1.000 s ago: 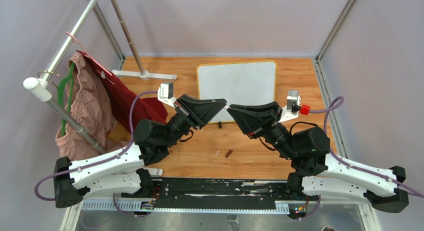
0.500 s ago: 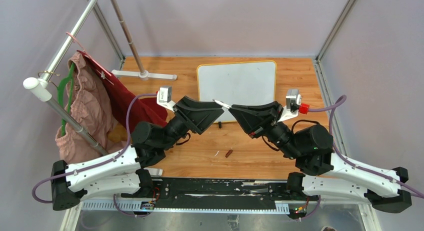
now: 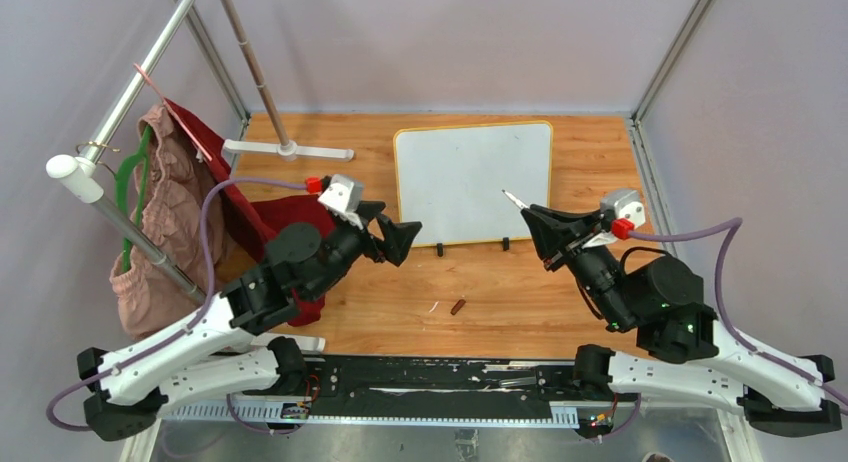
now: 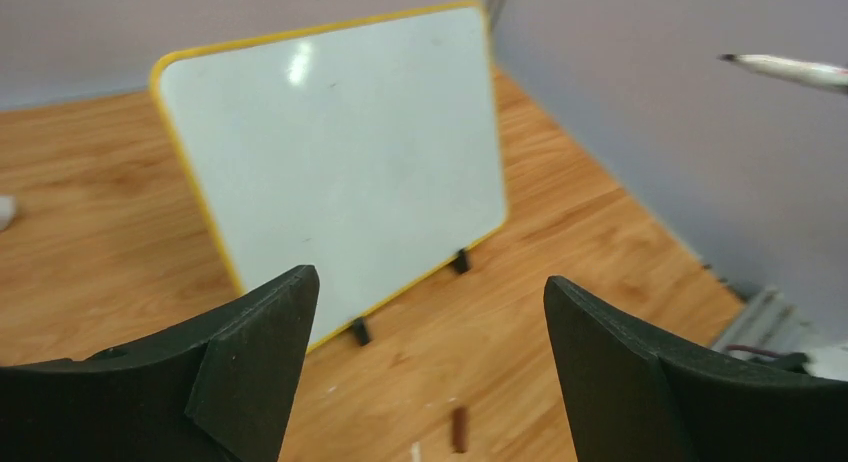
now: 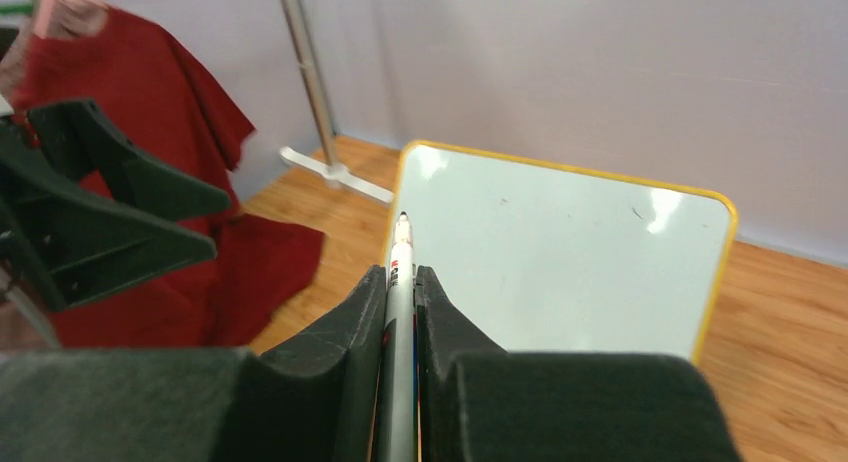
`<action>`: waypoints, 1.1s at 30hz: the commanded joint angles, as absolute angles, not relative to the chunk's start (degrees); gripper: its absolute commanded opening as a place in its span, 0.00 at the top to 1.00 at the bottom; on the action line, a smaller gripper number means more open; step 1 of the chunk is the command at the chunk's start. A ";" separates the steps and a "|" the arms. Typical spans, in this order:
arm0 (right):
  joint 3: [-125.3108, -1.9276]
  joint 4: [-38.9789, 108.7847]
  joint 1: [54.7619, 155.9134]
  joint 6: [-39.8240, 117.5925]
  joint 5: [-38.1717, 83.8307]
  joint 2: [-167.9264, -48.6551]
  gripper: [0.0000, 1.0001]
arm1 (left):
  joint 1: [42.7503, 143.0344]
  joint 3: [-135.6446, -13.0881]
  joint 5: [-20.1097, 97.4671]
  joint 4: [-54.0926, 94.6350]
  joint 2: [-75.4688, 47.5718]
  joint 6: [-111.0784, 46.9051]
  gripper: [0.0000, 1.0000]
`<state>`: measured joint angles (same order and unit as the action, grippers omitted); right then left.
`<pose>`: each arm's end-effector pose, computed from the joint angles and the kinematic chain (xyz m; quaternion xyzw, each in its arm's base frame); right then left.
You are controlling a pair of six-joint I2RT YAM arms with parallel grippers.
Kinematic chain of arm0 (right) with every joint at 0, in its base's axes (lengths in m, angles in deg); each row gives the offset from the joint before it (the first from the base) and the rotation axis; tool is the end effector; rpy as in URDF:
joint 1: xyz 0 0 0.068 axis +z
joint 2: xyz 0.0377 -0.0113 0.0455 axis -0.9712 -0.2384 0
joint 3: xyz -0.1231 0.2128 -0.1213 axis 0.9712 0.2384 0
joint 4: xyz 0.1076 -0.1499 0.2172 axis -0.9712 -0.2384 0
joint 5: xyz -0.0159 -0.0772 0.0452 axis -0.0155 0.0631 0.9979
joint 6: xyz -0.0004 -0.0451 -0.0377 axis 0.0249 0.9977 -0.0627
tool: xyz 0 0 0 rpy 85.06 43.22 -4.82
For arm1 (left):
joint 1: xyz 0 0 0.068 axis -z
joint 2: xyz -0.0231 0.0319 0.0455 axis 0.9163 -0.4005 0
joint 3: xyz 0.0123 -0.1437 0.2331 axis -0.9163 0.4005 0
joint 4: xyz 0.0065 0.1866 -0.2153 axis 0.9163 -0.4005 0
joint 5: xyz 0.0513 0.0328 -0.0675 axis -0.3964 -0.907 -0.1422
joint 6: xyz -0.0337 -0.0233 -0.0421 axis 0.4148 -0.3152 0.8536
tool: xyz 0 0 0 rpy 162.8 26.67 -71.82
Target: Write a sentence on the whiteboard
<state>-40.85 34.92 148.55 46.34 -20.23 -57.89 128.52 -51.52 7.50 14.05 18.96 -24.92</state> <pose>0.0600 0.1071 0.4465 -0.1161 0.5800 0.3229 0.7388 0.1074 -0.1676 0.3898 0.1165 0.6817 -0.3557 0.6287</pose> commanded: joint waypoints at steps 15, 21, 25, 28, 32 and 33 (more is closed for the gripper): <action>-35.69 26.70 131.44 36.77 -6.31 -65.41 1.00 | 95.69 -44.41 36.54 27.25 -3.38 -10.92 0.13; -35.29 29.41 120.93 31.40 6.79 -69.01 1.00 | 89.56 -42.08 41.55 37.57 -7.72 -7.39 0.12; -37.49 30.28 120.91 33.93 6.28 -72.71 1.00 | 87.76 -43.74 44.97 39.26 -11.68 -7.66 0.12; -38.89 32.36 120.90 35.18 3.92 -75.96 1.00 | 87.24 -43.81 46.56 41.30 -13.73 -7.86 0.12; -37.51 39.68 120.94 36.85 0.18 -79.27 1.00 | 87.09 -43.25 46.34 46.29 -16.58 -6.59 0.12; -36.99 41.45 120.91 37.88 -0.62 -79.86 1.00 | 86.80 -43.24 46.56 47.43 -17.47 -6.03 0.12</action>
